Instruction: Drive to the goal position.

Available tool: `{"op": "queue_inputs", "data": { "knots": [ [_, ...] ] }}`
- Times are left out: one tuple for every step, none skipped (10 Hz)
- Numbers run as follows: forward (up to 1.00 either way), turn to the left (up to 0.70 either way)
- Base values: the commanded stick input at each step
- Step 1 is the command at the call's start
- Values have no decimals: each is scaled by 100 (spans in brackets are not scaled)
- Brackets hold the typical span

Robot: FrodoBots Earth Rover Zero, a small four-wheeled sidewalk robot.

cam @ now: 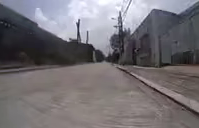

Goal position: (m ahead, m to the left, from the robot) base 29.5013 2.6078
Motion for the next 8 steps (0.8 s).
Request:
{"op": "queue_inputs", "data": {
  "knots": [
    [100,0],
    [100,0],
    [100,0],
    [100,0],
    [100,0],
    [100,-1],
    [100,-17],
    [100,-34]
  ]
}}
